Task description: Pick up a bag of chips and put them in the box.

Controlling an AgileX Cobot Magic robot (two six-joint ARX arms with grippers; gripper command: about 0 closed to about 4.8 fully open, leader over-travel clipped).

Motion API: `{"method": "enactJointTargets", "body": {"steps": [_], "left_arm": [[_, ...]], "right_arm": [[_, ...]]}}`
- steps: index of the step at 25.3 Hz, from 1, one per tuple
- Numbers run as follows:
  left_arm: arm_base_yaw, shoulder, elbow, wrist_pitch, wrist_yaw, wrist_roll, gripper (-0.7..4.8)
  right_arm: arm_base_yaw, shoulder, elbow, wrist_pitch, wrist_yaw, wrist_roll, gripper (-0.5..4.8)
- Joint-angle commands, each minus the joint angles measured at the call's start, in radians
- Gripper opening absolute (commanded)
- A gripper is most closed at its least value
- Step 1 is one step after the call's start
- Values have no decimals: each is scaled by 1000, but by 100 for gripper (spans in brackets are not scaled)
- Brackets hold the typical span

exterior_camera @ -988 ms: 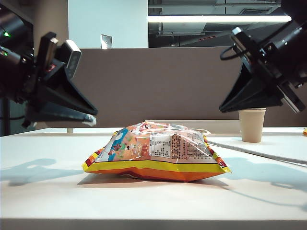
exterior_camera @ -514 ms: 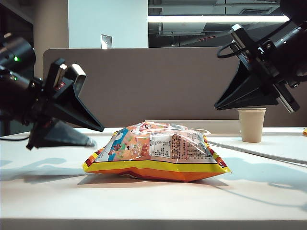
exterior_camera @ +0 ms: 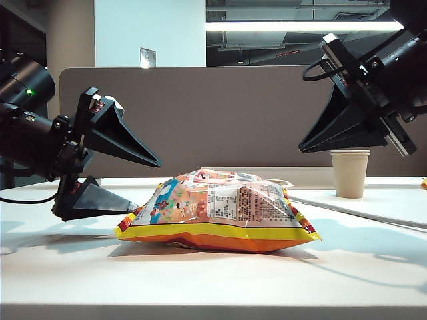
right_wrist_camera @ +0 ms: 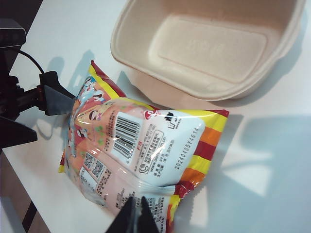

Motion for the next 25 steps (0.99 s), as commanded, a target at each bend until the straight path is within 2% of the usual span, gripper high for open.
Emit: {"method": "enactJointTargets", "body": {"steps": [1,5,16,18,25], "left_arm": [[-1,19,25,14,27,-13,479],[-2,47,55,12,55,-33,479],[-13,60,69,20,118,-19,466],[-18,60,69,20,116,-12,466],[-58,66,69,21,10,3,466]], "right_arm": [[1,-3,5,37,-6,-7,14],[2,-3,5,66,-37,-35,14],[3,-3,5,87,-115,-140,13],[3,-3,5,89,-117,-144,13],[3,-3,5,93,-117,-144,13]]}}
